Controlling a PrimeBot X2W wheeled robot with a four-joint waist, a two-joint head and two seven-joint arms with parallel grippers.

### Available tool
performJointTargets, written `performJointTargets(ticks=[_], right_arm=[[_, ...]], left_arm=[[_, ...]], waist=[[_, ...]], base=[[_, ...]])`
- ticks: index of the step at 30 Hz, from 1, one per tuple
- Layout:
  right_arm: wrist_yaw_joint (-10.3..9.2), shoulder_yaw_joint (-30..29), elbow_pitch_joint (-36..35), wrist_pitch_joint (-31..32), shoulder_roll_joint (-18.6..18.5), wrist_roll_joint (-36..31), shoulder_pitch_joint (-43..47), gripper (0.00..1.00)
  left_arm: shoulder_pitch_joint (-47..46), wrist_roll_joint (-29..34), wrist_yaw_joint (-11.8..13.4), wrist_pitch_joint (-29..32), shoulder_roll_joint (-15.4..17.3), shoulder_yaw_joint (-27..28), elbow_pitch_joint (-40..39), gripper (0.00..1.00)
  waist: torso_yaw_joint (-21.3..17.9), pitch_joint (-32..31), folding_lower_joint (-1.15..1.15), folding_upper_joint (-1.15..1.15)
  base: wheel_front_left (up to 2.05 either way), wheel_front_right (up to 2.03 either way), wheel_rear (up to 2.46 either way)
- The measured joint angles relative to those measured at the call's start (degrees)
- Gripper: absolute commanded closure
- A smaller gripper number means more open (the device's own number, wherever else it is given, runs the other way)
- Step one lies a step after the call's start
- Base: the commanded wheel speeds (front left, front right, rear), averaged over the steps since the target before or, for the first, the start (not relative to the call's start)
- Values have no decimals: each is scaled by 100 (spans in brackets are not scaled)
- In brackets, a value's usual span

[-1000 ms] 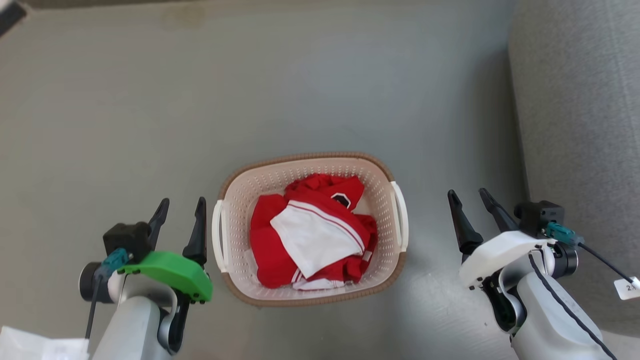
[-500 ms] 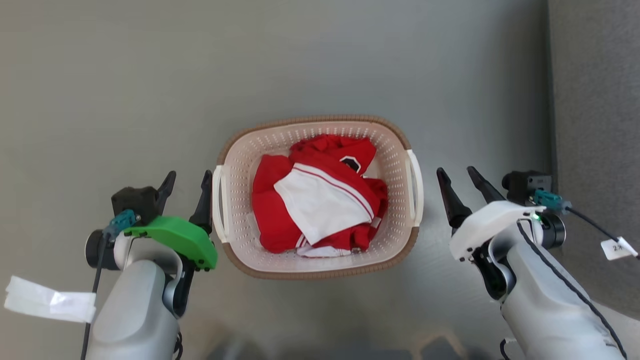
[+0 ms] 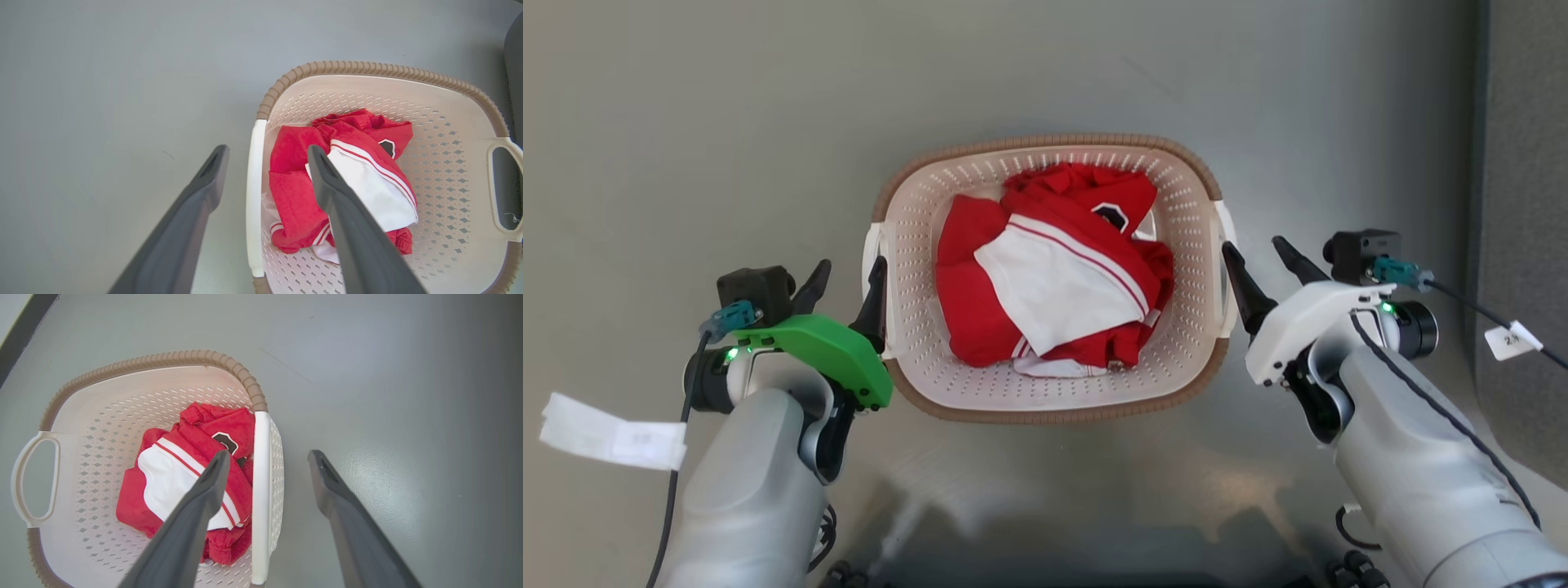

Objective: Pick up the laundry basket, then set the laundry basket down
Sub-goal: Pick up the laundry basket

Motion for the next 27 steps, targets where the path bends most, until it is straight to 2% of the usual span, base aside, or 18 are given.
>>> performJointTargets(ticks=[9, 27], right_arm=[[54, 182, 439, 183, 12, 11, -392, 0], [105, 592, 821, 257, 13, 215, -987, 0]], left_arm=[[-333, -488, -16, 192, -5, -370, 303, 0], [-955, -1011, -18, 435, -15, -1110, 653, 0]], waist=[[42, 379, 0, 0], [165, 966, 0, 0]], base=[[0, 0, 0], [0, 0, 0]])
